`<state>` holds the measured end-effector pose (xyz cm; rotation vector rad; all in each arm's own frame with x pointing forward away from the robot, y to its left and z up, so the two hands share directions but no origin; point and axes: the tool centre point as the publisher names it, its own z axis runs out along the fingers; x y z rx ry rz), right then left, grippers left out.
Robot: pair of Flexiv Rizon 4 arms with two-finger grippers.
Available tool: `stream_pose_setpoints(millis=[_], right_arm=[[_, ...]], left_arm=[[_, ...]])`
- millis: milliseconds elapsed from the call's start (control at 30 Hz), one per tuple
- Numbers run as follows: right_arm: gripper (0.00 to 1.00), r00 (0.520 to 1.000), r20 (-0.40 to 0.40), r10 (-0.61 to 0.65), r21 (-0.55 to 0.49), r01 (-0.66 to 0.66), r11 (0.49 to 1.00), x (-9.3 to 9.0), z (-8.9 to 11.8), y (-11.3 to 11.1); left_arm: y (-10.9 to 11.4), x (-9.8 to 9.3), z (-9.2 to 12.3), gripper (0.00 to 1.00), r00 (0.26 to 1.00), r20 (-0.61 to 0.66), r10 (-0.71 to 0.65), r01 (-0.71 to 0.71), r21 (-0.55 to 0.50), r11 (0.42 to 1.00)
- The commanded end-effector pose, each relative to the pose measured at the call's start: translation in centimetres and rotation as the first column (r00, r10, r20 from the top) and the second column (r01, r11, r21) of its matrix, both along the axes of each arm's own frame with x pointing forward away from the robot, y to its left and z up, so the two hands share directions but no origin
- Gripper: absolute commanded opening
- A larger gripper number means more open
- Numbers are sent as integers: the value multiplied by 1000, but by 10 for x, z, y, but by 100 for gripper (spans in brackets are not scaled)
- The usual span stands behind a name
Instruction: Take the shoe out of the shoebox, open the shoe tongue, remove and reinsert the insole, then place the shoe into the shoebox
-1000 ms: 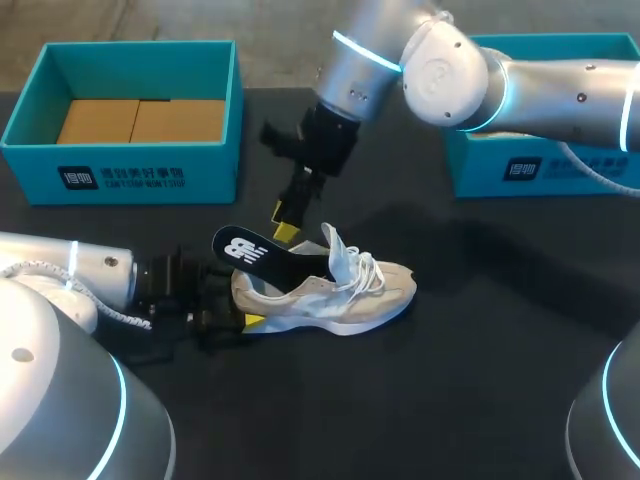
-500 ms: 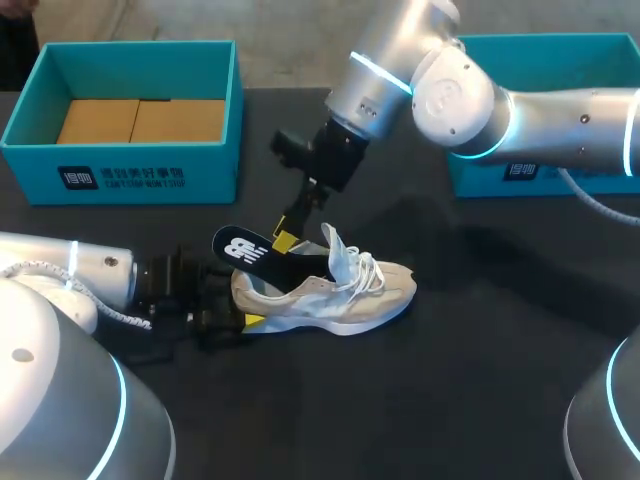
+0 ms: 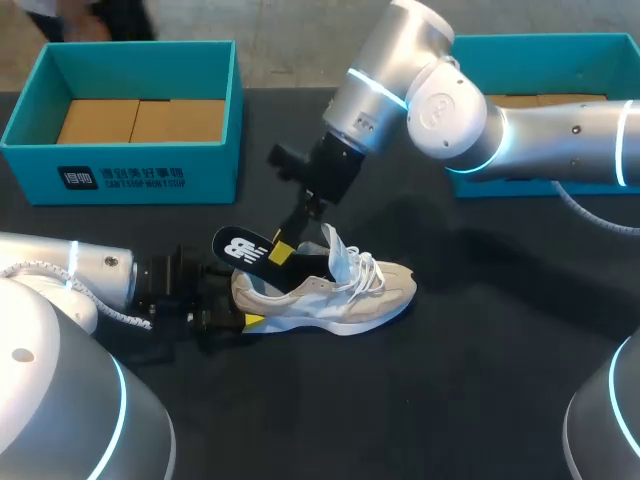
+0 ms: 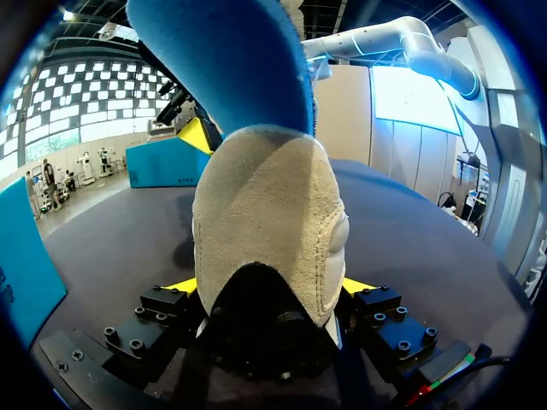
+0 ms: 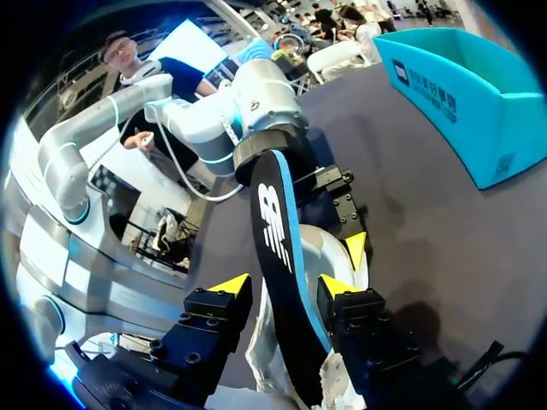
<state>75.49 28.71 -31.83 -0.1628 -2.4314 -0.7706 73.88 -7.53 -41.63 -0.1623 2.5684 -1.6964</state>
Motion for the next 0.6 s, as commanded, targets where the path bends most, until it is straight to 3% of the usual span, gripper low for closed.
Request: stream_pose_setpoints(millis=[33, 367, 500, 567, 600], right_arm=[[48, 1000, -6, 7, 2, -7, 1000, 1, -5, 7], [39, 1000, -17, 12, 3, -12, 1000, -5, -7, 9], [31, 1000, -23, 11, 5, -11, 1000, -8, -8, 10], [24, 1000, -24, 12, 8, -12, 1000, -8, -9, 11], [14, 1000, -24, 12, 9, -11, 1000, -8, -9, 11]], left_arm=[[0, -1, 1, 0, 1000, 1, 1, -1, 1, 1000], [0, -1, 1, 0, 1000, 1, 1, -1, 1, 1000], [0, -1, 1, 0, 1000, 1, 1, -1, 1, 1000], [0, -1, 1, 0, 1000, 1, 1, -1, 1, 1000], [0, -1, 1, 0, 1000, 1, 1, -1, 1, 1000]])
